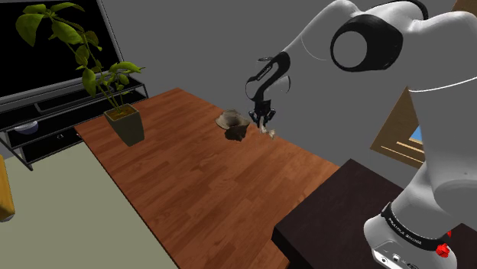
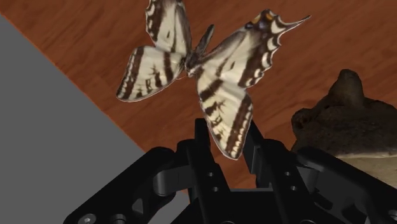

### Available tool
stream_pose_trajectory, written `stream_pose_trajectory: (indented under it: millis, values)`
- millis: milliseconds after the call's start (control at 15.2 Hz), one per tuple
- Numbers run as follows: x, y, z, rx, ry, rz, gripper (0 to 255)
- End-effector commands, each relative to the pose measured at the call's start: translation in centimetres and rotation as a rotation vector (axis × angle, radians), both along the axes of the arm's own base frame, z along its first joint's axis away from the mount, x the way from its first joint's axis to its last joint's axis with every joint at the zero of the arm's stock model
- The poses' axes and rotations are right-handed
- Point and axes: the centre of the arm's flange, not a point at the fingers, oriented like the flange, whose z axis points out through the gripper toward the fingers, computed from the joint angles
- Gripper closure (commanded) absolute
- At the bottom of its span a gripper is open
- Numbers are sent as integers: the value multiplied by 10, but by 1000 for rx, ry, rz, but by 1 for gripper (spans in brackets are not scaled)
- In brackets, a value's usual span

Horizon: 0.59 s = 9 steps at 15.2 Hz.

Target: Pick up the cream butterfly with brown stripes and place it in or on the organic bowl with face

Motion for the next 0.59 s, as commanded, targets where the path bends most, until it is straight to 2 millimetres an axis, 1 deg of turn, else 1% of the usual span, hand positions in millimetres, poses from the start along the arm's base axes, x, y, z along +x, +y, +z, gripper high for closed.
stream_pose_trajectory:
  millis: [0, 528]
  values:
    - [0, 1, 10, 0, 0, 0, 255]
    - [0, 1, 52, 0, 0, 0, 255]
